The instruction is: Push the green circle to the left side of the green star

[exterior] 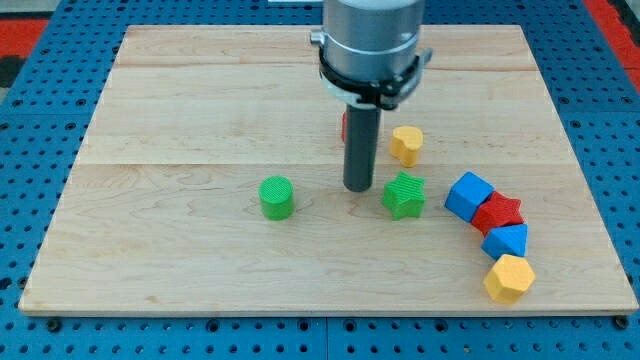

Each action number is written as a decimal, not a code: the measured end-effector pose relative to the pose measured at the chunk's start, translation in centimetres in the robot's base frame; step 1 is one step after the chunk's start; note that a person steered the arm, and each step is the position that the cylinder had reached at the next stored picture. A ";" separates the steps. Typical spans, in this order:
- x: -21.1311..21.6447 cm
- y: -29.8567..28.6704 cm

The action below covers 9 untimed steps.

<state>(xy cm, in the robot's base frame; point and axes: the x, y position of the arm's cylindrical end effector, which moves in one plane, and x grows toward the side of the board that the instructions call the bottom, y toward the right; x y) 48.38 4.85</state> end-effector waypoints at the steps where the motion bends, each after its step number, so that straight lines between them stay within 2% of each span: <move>1: 0.2 4.4; 2: 0.2 6.7; 4: -3.8 -9.7; 5: -2.5 -16.3; 6: 2.5 -8.9; 7: 2.8 1.2; 8: 2.8 0.5; 9: 0.8 -6.5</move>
<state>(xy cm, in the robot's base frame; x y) 49.21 -1.65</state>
